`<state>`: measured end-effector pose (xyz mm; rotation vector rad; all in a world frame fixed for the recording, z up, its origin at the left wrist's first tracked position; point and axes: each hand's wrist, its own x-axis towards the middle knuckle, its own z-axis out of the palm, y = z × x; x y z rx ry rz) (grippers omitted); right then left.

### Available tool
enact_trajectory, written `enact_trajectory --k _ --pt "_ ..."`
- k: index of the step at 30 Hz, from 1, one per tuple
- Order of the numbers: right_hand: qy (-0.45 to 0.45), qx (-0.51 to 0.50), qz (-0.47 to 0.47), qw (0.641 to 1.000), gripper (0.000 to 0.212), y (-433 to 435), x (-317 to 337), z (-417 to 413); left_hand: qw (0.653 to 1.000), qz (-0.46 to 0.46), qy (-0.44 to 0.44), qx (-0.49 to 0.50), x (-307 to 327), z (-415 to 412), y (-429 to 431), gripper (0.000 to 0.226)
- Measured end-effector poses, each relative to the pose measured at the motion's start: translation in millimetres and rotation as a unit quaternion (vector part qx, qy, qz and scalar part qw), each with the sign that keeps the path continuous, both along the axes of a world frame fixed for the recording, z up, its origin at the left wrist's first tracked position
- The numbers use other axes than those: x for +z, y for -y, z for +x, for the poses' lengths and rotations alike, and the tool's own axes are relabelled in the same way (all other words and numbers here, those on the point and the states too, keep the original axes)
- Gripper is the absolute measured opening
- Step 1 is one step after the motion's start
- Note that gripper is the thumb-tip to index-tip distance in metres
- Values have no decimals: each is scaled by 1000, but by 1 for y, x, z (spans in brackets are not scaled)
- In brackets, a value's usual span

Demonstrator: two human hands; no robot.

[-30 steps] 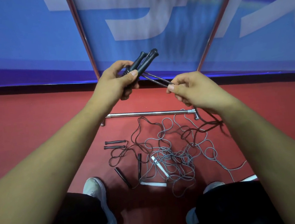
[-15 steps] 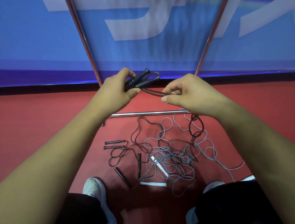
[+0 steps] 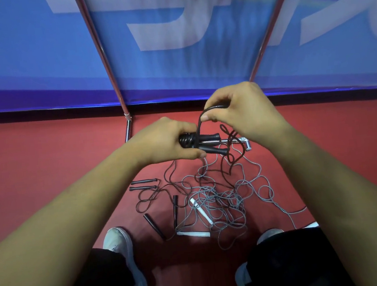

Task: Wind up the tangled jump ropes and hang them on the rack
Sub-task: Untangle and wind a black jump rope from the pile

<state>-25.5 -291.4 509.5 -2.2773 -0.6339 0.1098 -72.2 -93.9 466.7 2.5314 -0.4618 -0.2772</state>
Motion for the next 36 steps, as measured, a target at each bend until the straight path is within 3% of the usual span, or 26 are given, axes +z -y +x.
enact_trajectory --k 2,6,8,11,13,15,18,22,27,31,36 --pt "-10 -13 28 999 14 3 -2 4 998 -41 -17 -36 2 -2 0 17" --pt "-51 -19 66 996 13 10 -7 13 985 -162 -44 -32 5 -3 -4 25" --pt "-83 -13 71 994 6 14 -10 17 963 -261 -73 1 7 -3 -4 19" --pt "-87 -2 54 995 23 16 -15 21 925 -368 -78 56 8 -3 -5 24" --pt "-77 21 51 996 15 14 -14 19 899 -421 -88 83 9 -2 -7 39" --pt "-79 41 67 994 10 12 -14 18 884 -448 -91 100 12 -1 -8 40" --pt "-63 42 34 997 18 11 -16 19 865 -475 -94 131 14 1 -9 33" --pt "-113 38 25 993 7 10 -20 17 858 -478 -85 169 13 3 -11 27" --pt "-183 17 56 981 9 5 -20 15 847 -484 -46 213 15 9 -14 22" --pt "-261 35 72 962 11 3 -22 14 858 -452 -19 242 14 10 -16 12" --pt "-266 13 87 960 18 4 -19 12 875 -383 26 294 13 15 -25 13"
